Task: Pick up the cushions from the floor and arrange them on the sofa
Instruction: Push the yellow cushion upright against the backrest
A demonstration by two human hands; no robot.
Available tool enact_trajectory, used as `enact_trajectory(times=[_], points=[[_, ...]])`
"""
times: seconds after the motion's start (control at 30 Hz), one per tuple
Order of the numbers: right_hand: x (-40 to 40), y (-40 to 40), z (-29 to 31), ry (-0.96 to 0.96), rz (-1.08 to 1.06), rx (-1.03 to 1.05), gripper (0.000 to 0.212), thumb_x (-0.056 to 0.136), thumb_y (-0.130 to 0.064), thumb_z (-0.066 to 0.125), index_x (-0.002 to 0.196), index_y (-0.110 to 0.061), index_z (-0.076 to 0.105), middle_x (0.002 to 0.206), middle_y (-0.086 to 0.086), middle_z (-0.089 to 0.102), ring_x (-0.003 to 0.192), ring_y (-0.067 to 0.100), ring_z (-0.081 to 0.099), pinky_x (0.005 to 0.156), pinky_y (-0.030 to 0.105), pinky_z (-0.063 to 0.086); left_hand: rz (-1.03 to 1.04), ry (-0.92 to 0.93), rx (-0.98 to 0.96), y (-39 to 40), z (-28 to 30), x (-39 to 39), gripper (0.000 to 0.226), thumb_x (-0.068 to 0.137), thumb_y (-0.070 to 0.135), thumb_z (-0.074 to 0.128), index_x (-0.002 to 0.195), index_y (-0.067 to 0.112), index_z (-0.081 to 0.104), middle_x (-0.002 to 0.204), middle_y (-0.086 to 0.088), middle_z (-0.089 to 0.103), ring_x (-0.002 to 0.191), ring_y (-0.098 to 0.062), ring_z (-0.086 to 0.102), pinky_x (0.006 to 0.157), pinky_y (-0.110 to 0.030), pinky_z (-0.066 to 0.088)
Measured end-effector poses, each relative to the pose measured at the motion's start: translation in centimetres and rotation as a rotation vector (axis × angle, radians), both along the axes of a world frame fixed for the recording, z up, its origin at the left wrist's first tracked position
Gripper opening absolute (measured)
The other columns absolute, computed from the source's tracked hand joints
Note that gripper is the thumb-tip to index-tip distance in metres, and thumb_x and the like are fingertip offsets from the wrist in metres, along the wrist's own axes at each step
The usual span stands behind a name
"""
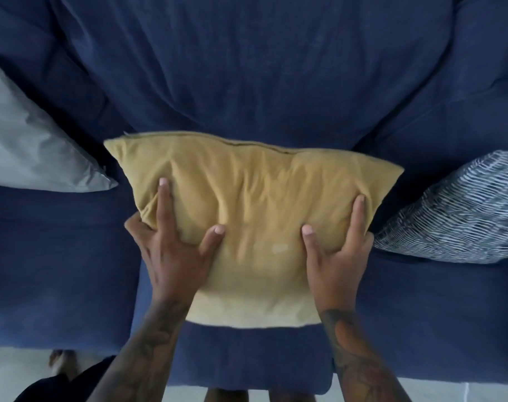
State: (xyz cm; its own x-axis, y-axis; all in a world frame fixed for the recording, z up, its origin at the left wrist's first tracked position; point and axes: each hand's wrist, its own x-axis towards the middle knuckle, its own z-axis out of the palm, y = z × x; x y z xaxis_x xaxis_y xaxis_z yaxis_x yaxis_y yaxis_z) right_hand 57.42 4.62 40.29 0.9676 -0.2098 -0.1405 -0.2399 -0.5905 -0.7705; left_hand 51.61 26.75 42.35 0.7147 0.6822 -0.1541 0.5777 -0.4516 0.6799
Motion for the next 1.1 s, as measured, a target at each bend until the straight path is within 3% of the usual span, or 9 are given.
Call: enact_trajectory(times=[0.1, 0.23, 0.33, 0.47, 0.6, 0.7, 0.87, 1.0, 1.1], points=[[2.9, 0.5, 1.0, -0.187, 0.016, 0.027, 0.104, 0.083, -0.077, 0.064, 0.165, -0.026, 0.026, 0.127, 0.006, 0.043, 0.11, 0.009, 0.048, 0.1, 0.005, 0.035, -0.013, -0.141, 0.031, 1.1, 0.8, 2.6, 0.12, 0.066, 0.079, 0.068, 0.164, 0.036, 0.015, 0.134, -0.004, 0.021, 0.122, -0.004, 0.026, 0.111, -0.029, 0.025], [6.9, 1.8, 1.8, -0.333, 0.0, 0.067, 0.102, 0.083, -0.063, 0.073, 0.163, -0.018, 0.029, 0.126, 0.009, 0.042, 0.109, 0.007, 0.048, 0.104, 0.012, 0.038, -0.04, -0.257, 0.059, 2.4, 0.7, 6.4, 0.12, 0.073, 0.073, 0.074, 0.166, 0.027, 0.012, 0.137, -0.007, 0.02, 0.125, -0.008, 0.028, 0.115, -0.03, 0.025], [9.2, 2.4, 0.9, -0.293, 0.023, 0.096, 0.105, 0.081, -0.066, 0.073, 0.165, -0.021, 0.028, 0.124, 0.01, 0.038, 0.111, 0.018, 0.05, 0.106, 0.023, 0.045, -0.039, -0.224, 0.031, 2.7, 0.0, 8.4, 0.12, 0.075, 0.069, 0.078, 0.166, 0.03, 0.009, 0.138, -0.004, 0.019, 0.125, -0.009, 0.027, 0.114, -0.031, 0.024], [10.2, 1.9, -0.3, -0.219, 0.104, 0.101, 0.105, 0.082, -0.075, 0.067, 0.166, -0.032, 0.023, 0.134, 0.008, 0.033, 0.125, 0.024, 0.047, 0.113, 0.028, 0.04, -0.059, -0.196, -0.089, 2.5, -0.4, 8.7, 0.116, 0.078, 0.07, 0.071, 0.165, 0.039, 0.001, 0.154, -0.011, 0.014, 0.132, -0.008, 0.023, 0.113, -0.028, 0.018], [8.2, 1.1, -0.3, -0.204, 0.111, 0.051, 0.101, 0.087, -0.073, 0.066, 0.167, -0.035, 0.017, 0.161, 0.02, 0.017, 0.152, 0.033, 0.026, 0.123, 0.05, 0.035, -0.038, -0.206, 0.002, 1.7, 0.0, 7.6, 0.109, 0.085, 0.069, 0.066, 0.166, 0.034, 0.001, 0.164, -0.016, 0.001, 0.151, -0.028, 0.01, 0.114, -0.036, 0.012], [6.6, 0.7, 0.1, -0.21, 0.083, -0.022, 0.097, 0.091, -0.069, 0.064, 0.167, -0.031, 0.018, 0.172, 0.02, -0.002, 0.161, 0.031, 0.004, 0.127, 0.05, 0.024, -0.006, -0.214, 0.134, 0.9, 0.2, 6.8, 0.105, 0.09, 0.067, 0.062, 0.167, 0.023, 0.005, 0.169, -0.021, -0.011, 0.155, -0.034, -0.002, 0.121, -0.044, 0.007], [6.0, 1.5, 1.7, -0.326, 0.045, -0.077, 0.091, 0.1, -0.063, 0.053, 0.167, -0.011, 0.019, 0.173, 0.024, -0.002, 0.162, 0.039, -0.001, 0.129, 0.056, 0.012, -0.006, -0.32, 0.288, -0.8, 1.3, 7.2, 0.102, 0.094, 0.059, 0.057, 0.163, -0.002, 0.012, 0.166, -0.034, -0.005, 0.158, -0.041, 0.001, 0.125, -0.059, 0.012], [7.6, 3.5, 3.1, -0.4, 0.062, -0.058, 0.093, 0.1, -0.058, 0.052, 0.164, 0.001, 0.02, 0.172, 0.029, 0.003, 0.161, 0.043, -0.001, 0.13, 0.055, 0.007, 0.009, -0.368, 0.36, -1.7, 1.9, 9.5, 0.105, 0.092, 0.057, 0.058, 0.158, -0.013, 0.015, 0.165, -0.038, 0.005, 0.156, -0.046, 0.005, 0.126, -0.057, 0.009], [9.3, 5.1, 3.2, -0.433, 0.083, -0.081, 0.096, 0.098, -0.065, 0.043, 0.163, 0.003, 0.022, 0.172, 0.027, 0.009, 0.161, 0.041, 0.004, 0.129, 0.058, 0.008, 0.036, -0.377, 0.354, -1.8, 1.5, 11.4, 0.107, 0.093, 0.06, 0.059, 0.159, -0.012, 0.015, 0.167, -0.032, 0.009, 0.158, -0.042, 0.007, 0.128, -0.051, 0.003]])
